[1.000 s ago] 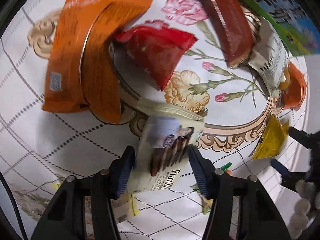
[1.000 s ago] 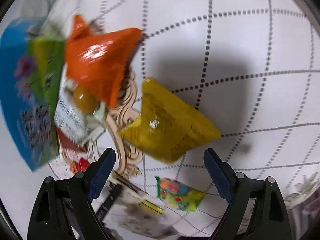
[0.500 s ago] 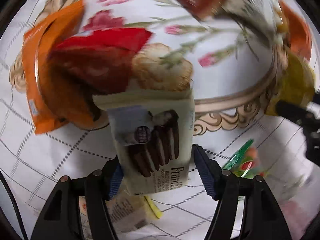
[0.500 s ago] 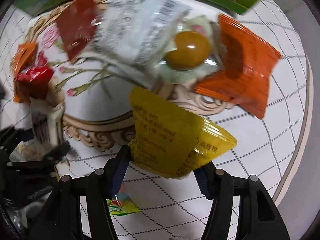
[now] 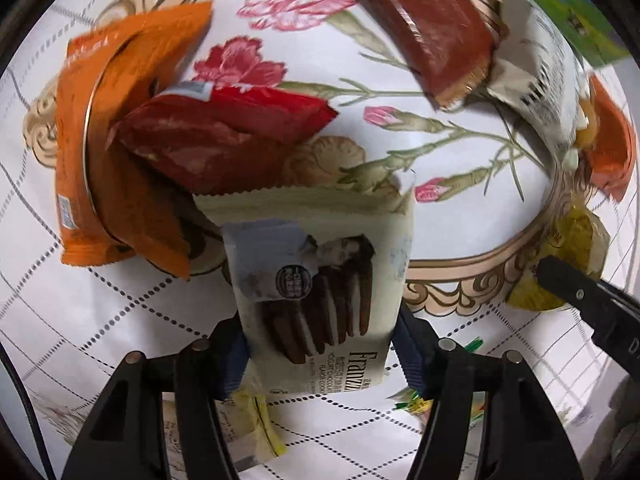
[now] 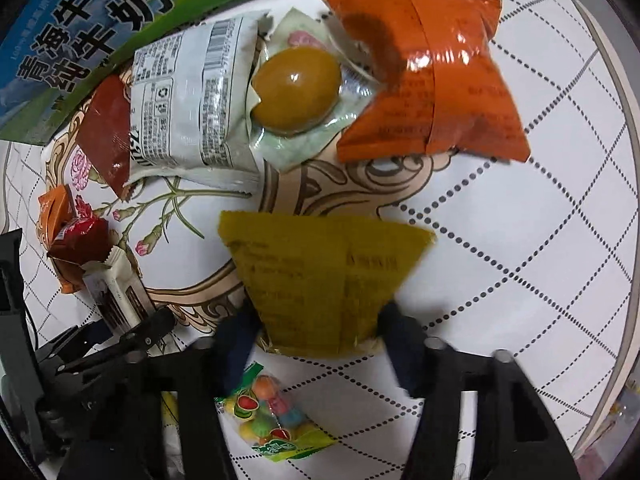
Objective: Organize snacks
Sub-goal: 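Carry both packs into the box and open both tools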
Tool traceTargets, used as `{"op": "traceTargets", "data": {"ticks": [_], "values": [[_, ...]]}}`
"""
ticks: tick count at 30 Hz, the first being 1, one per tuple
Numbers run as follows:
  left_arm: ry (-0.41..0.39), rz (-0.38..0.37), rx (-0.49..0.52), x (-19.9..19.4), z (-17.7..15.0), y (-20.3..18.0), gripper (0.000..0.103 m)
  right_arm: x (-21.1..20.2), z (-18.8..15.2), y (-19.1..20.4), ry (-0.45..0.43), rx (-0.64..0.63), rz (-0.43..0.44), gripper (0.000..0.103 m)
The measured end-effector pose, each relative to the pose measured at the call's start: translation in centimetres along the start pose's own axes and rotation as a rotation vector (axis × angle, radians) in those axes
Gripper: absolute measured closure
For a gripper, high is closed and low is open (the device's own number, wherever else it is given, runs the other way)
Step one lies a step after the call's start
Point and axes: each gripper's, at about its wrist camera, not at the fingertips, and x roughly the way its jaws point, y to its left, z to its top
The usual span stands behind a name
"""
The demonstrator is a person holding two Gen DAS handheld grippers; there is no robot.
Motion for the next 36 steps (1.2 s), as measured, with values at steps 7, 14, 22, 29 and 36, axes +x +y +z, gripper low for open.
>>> {"op": "traceTargets", "data": {"ticks": [7,14,22,29,36], "values": [[-0.08,-0.001,0.015,-3.4,-1.1,-2.2,0.047,-1.9,-2.5,1.2,-0.028,-0.079,-0.008,0.056],[-0.245,-0.152,0.032,-14.6,-2.2,-5.7,0.05,-10.8,-2.5,1.6,-0.118,-0.14,0.138,0.056],[-0.392,-0.228,0.087,-28.0,5.4,-4.3,0.05,-21.4,6.0,5.4,-0.263,-0.203,0.199,0.056],[-0.357,-0.096,0.075,-28.3,15.3,-1.1,0.05,-22.0,18.3,7.7,-0.252,-0.202,0.085,0.056],[-0.23,0.034,0.082,-23.5,24.3,0.9,0.05,-16.1,27.9,9.2,-0.165,-0.178,-0.017,0.056]]}}
